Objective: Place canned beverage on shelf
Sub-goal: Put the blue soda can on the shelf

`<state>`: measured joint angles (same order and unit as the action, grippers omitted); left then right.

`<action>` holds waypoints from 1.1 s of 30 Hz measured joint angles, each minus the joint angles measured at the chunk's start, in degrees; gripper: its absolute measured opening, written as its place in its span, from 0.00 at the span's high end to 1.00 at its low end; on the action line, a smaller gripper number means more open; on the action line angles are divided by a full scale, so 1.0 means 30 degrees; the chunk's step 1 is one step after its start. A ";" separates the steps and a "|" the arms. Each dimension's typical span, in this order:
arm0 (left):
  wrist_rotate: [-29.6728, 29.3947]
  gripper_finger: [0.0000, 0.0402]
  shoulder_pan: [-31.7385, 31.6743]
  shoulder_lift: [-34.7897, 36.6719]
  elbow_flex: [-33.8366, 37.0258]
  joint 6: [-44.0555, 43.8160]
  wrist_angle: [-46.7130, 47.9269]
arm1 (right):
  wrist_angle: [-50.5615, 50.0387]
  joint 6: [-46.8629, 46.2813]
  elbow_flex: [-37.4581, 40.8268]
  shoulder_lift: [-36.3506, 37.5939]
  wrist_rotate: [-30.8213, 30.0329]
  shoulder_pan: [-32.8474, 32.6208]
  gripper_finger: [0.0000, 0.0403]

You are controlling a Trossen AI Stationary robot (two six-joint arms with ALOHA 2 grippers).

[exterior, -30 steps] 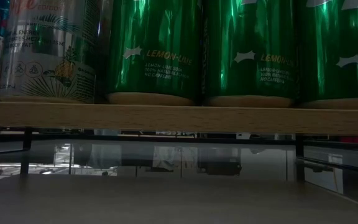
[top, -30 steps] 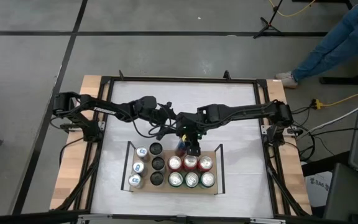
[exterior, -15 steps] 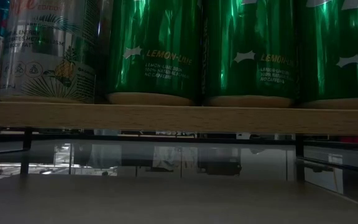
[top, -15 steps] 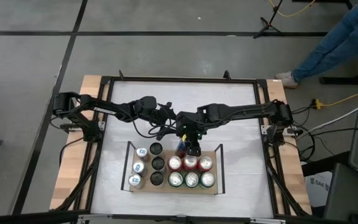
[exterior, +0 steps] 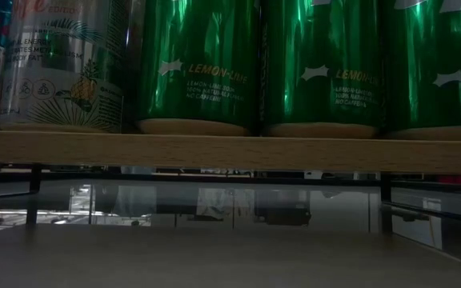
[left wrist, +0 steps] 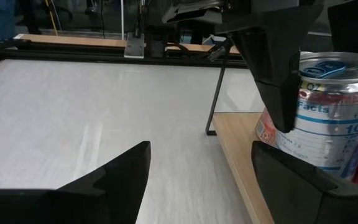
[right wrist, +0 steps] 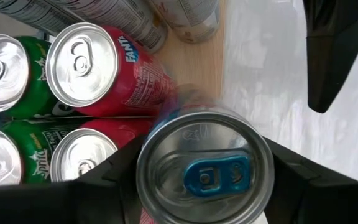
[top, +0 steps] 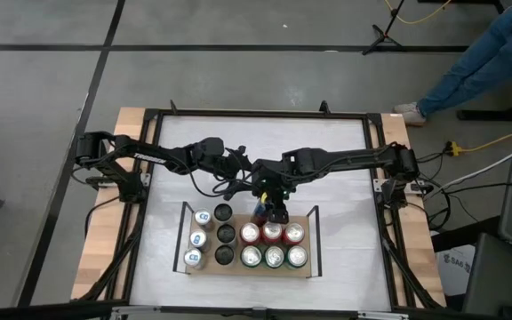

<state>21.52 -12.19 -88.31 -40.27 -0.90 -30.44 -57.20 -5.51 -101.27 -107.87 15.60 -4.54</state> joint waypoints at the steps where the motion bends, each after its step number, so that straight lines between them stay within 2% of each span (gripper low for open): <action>1: 0.0000 0.33 0.0000 0.0000 0.0000 0.0005 0.0000 | 0.0018 0.0003 0.0000 -0.0022 0.0010 0.0000 0.44; 12: 0.0000 0.33 0.0000 0.0007 0.0000 0.0012 0.0000 | 0.0098 -0.0019 0.0000 -0.0069 -0.0867 -0.0386 0.44; 29: 0.0000 0.33 0.0003 0.0007 0.0000 0.0019 0.0000 | 0.0120 -0.0113 0.0000 -0.0083 -0.0977 -0.0379 0.44; 33: 0.0000 0.33 0.0000 0.0007 0.0000 0.0027 0.0000 | 0.0115 -0.0091 0.0000 -0.0091 -0.0977 -0.0379 0.41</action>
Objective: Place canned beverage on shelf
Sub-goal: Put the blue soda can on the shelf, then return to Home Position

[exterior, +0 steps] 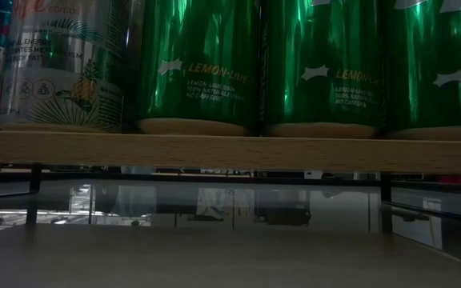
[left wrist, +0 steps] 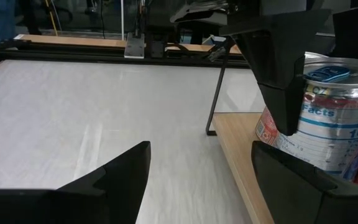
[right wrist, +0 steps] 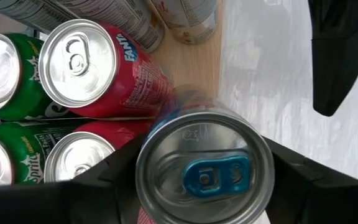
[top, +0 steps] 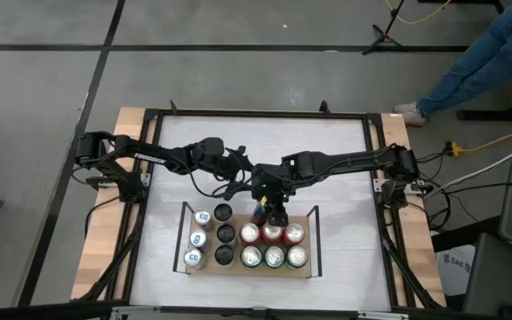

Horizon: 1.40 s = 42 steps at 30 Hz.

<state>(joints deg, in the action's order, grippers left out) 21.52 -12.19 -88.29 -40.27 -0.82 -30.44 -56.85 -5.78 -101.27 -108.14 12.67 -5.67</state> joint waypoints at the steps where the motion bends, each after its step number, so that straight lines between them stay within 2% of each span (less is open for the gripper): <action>1: 0.0000 0.33 0.0000 0.0000 0.0000 0.0000 0.0000 | 0.0002 0.0005 0.0000 0.0000 0.0006 0.0000 0.39; 6: 0.0000 0.33 0.0000 0.0000 0.0000 -0.0004 0.0000 | 0.0051 0.0013 -0.0029 0.0000 0.0067 0.0000 0.28; 10: -0.0007 0.33 0.0001 0.0000 0.0000 0.0000 -0.0006 | 0.0013 0.0022 -0.0029 0.0000 0.0107 0.0000 0.24; 22: 0.0000 0.33 -0.0064 0.0135 0.0007 -0.0007 0.0049 | -0.0132 0.0032 -0.0017 0.0105 0.0120 0.0015 0.23; 27: 0.0175 0.33 -0.0537 0.0901 0.0015 -0.0140 0.0301 | -0.0270 0.0108 -0.0010 0.1198 -0.0501 0.0022 0.23; 35: 0.0226 0.33 -0.1513 0.4149 0.0015 -0.0168 0.2070 | -0.1641 0.1628 -0.0011 0.3761 -0.3148 0.0022 0.22; 42: 0.0219 0.34 -0.2658 0.9087 0.0015 0.0230 0.6506 | -0.2962 0.3754 0.0009 0.6617 -0.3945 0.0029 0.22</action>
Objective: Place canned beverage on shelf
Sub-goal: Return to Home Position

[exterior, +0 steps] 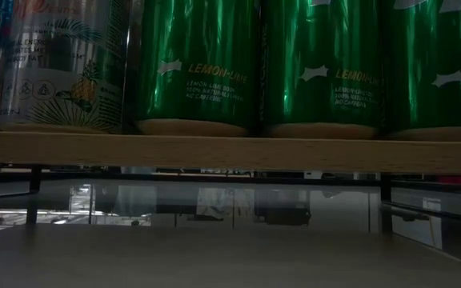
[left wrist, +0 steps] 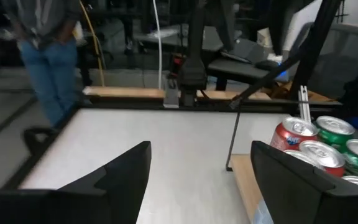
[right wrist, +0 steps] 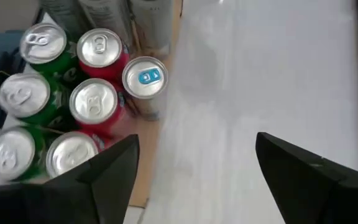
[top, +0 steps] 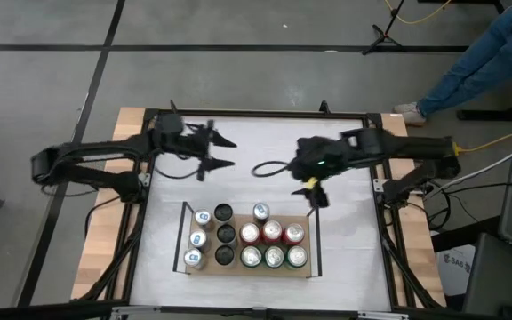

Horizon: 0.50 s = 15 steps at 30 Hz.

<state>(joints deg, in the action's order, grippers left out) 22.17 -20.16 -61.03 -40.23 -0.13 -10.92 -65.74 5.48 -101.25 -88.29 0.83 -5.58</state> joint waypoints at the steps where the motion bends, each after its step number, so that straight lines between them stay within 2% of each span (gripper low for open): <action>1: -0.0023 0.34 -0.0177 0.0881 0.0000 0.0176 0.0659 | -0.0024 0.0225 0.0138 0.0483 -0.0107 0.0000 0.22; 6: -0.1028 0.42 -0.0640 0.5198 -0.0007 0.0819 0.4387 | 0.0629 0.0311 0.2570 0.3931 -0.0148 0.0390 0.22; 11: -0.2282 0.51 -0.0686 0.8987 0.0039 0.1248 0.8440 | 0.4075 -0.0089 0.7434 0.8350 -0.0105 0.1763 0.22; 15: -0.2292 0.57 -0.0686 1.1541 0.1442 0.1107 0.8891 | 0.7220 -0.0691 1.1628 1.1693 0.0227 0.3371 0.22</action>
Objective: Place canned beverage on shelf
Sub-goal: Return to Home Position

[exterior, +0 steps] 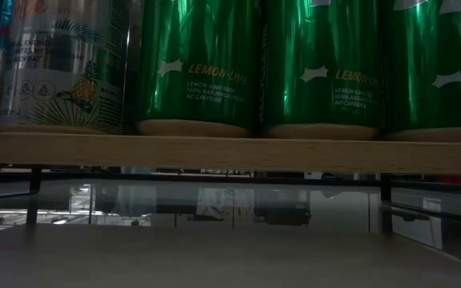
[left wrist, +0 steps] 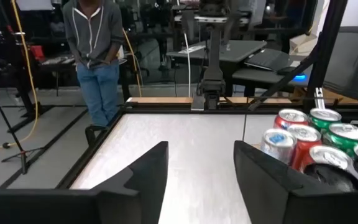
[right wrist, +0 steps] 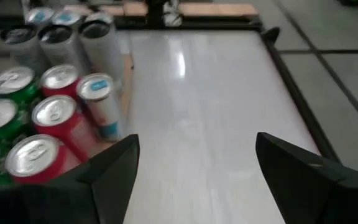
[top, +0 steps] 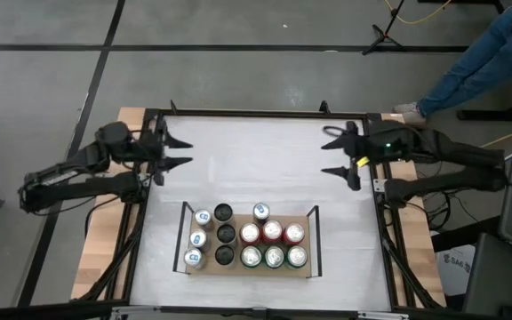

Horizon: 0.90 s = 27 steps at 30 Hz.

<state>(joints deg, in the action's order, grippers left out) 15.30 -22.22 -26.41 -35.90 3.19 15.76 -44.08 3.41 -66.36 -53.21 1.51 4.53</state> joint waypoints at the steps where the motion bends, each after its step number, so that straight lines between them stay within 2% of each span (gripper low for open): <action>1: -0.0039 0.58 0.0000 0.0676 0.0553 -0.0073 -0.0020 | 0.0626 -0.0022 0.0886 0.0728 0.0312 0.0435 0.22; 6: -0.0427 0.63 0.0000 0.3781 0.3487 -0.1344 -0.0674 | 0.3419 -0.0044 0.4662 0.3647 0.2874 0.2745 0.22; 13: -0.0432 0.66 0.0007 0.6782 0.6064 -0.1972 -0.0881 | 0.4951 0.0070 0.8299 0.6655 0.5665 0.5882 0.22; 20: -0.0250 0.67 0.0000 0.8666 0.7010 -0.2437 -0.0921 | 0.6523 -0.0181 1.1232 0.9613 0.5946 0.7440 0.23; 27: -0.0428 0.67 0.0000 0.8748 0.8430 -0.3047 -0.1177 | 0.7262 -0.1098 1.3014 1.2355 0.6210 0.7637 0.23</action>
<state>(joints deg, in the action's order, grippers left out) 14.01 -22.22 -0.16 -10.61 -5.95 12.23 -22.29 0.11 -27.32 -16.14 20.14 27.44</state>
